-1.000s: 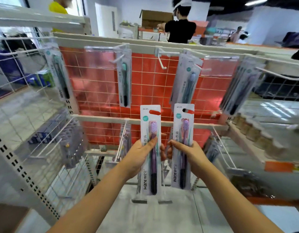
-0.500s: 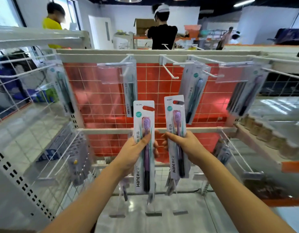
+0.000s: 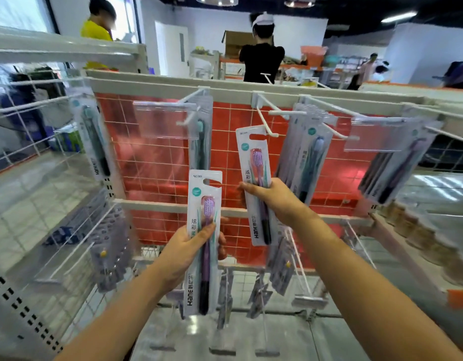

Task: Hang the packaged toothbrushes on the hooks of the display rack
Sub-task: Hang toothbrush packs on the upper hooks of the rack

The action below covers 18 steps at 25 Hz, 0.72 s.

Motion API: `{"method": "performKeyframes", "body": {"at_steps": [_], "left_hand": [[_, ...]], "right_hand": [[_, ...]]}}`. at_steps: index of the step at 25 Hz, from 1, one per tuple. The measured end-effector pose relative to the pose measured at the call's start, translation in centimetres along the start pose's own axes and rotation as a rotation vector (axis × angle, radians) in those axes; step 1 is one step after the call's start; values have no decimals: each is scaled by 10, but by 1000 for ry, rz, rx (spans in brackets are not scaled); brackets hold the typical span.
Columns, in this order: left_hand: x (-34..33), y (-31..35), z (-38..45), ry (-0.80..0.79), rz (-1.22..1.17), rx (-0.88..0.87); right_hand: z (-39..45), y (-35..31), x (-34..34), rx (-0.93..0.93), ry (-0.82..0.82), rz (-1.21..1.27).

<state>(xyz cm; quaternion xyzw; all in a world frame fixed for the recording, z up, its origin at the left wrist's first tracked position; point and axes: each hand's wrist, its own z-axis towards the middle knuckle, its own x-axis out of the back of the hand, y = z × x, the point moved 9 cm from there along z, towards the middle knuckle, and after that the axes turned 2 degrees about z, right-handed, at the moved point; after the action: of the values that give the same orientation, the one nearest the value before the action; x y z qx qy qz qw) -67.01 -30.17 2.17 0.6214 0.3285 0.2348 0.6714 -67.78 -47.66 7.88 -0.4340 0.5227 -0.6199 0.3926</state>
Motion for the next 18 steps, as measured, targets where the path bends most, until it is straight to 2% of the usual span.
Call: {"method": "performKeyframes", "body": {"at_steps": [12, 18], "left_hand": [[4, 12, 28, 106, 7, -66], [8, 17, 41, 122, -29, -81]], "right_hand": [[55, -9, 20, 45, -23, -60], [87, -4, 36, 24, 13, 173]]}}
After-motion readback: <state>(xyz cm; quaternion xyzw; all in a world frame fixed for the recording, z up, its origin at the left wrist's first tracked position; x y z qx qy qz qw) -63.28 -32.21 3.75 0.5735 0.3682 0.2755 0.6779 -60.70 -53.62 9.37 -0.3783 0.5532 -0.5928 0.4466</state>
